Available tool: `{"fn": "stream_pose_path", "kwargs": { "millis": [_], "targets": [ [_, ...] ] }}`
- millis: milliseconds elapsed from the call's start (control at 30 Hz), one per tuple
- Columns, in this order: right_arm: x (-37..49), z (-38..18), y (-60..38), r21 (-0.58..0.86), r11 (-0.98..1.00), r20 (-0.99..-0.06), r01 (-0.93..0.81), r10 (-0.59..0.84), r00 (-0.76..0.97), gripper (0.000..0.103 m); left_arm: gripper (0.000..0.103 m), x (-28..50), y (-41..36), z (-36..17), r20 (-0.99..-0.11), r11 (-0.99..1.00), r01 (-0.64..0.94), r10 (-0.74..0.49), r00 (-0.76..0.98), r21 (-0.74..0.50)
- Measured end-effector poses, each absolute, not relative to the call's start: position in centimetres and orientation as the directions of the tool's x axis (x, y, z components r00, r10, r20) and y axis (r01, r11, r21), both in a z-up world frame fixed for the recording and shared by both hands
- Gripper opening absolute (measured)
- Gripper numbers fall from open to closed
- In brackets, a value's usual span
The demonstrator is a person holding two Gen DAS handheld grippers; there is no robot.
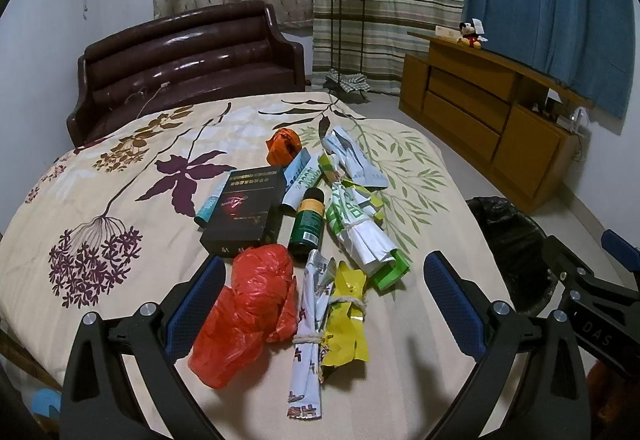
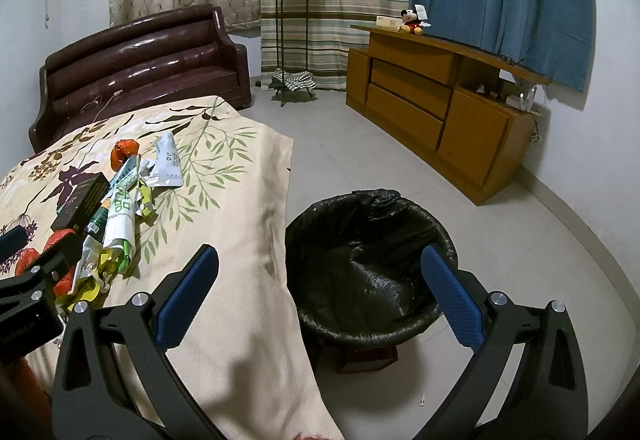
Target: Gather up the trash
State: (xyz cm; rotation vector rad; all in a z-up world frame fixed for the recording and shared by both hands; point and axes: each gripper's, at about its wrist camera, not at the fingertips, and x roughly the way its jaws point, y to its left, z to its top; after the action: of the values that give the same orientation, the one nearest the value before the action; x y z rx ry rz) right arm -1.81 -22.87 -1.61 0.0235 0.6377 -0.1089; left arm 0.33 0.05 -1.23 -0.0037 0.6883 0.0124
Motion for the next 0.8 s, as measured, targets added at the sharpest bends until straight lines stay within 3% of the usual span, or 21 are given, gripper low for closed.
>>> {"fn": "stream_pose_path", "kwargs": {
  "millis": [800],
  "targets": [
    [-1.7, -2.4, -22.4, -0.004, 0.995, -0.610, 0.099, -0.081, 0.789, 0.097, 0.096, -0.3, 0.7, -1.4, -0.647, 1.000, -0.020, 0.017, 0.762, 0.002]
  ]
}}
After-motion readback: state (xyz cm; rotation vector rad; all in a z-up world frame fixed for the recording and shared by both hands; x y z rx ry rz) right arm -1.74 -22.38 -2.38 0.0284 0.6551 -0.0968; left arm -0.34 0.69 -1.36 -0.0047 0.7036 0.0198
